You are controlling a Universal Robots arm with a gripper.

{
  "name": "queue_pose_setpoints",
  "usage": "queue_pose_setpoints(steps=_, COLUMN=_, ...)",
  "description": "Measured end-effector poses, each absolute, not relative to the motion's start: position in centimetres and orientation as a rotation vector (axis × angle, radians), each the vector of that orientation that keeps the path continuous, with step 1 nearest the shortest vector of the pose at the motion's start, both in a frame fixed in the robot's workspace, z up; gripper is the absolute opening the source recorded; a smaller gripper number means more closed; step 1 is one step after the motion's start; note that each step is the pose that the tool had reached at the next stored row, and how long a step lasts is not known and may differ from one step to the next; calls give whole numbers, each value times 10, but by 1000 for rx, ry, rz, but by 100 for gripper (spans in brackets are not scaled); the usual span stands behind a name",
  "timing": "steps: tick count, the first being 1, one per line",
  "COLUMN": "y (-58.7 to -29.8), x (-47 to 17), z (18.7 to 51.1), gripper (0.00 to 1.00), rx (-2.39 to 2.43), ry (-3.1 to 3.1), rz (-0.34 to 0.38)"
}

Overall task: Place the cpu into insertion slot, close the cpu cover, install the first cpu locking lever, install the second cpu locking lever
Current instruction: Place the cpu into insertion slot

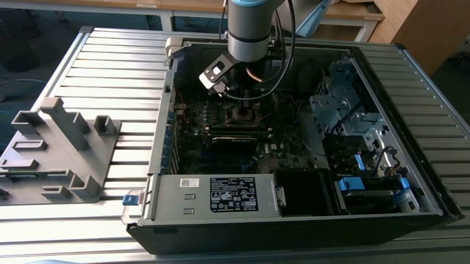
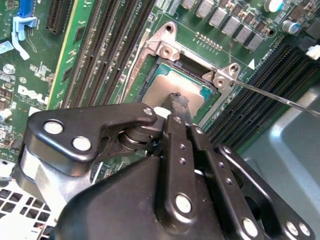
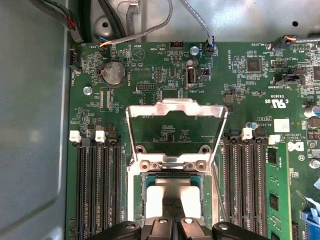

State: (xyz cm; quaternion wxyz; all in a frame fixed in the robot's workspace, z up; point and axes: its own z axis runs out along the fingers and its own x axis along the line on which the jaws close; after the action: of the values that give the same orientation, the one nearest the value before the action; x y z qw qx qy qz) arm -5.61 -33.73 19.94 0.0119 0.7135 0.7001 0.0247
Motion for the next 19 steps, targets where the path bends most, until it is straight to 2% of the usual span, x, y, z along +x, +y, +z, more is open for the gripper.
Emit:
queue_pose_setpoints(steps=12, y=-338, x=-56, z=198, gripper=11, rx=2225, ry=2183, rz=76)
queue_pose_setpoints(steps=19, y=-337, x=-56, z=213, gripper=11, rx=2225, ry=2183, rz=78)
